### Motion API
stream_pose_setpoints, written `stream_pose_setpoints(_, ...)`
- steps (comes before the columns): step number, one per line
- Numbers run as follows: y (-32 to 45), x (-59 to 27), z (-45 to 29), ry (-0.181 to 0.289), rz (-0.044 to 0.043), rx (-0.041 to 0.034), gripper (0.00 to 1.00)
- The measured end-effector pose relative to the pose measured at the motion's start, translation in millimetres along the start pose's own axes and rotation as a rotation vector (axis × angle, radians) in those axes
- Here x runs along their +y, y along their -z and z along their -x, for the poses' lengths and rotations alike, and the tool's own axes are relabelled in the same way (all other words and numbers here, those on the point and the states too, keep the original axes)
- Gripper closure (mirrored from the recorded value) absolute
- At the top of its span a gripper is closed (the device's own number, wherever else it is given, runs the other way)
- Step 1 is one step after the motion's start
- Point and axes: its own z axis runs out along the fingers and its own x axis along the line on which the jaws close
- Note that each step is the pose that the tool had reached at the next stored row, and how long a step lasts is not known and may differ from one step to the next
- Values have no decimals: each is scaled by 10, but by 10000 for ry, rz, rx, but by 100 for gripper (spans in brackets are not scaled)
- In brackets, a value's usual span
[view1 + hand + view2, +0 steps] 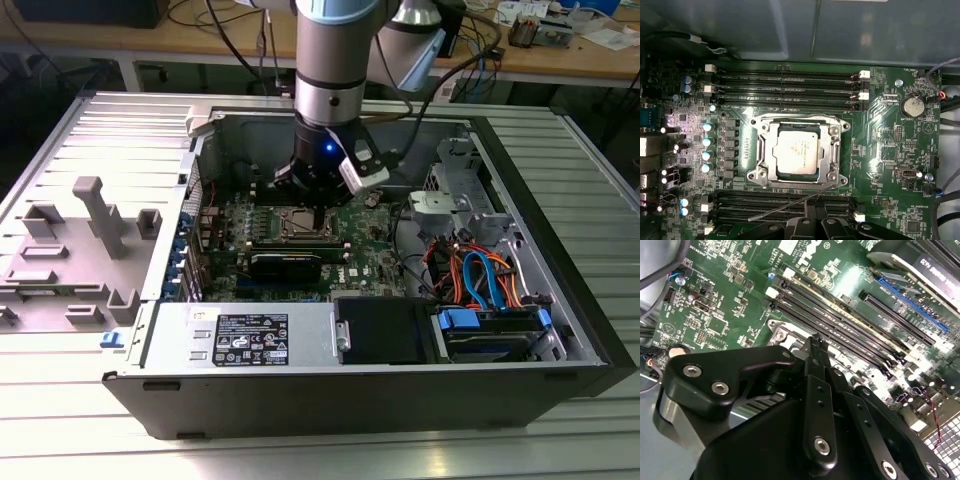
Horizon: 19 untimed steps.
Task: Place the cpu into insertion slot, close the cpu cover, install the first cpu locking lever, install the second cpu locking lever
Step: 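Install the second cpu locking lever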
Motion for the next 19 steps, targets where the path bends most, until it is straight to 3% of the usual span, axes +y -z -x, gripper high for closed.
stream_pose_setpoints(7, -3, -57, -76, 63, -1, -2, 89)
stream_pose_setpoints(15, -7, -55, -243, 350, -2, -9, 89)
stream_pose_setpoints(19, -16, -55, -248, 511, 21, 91, 89)
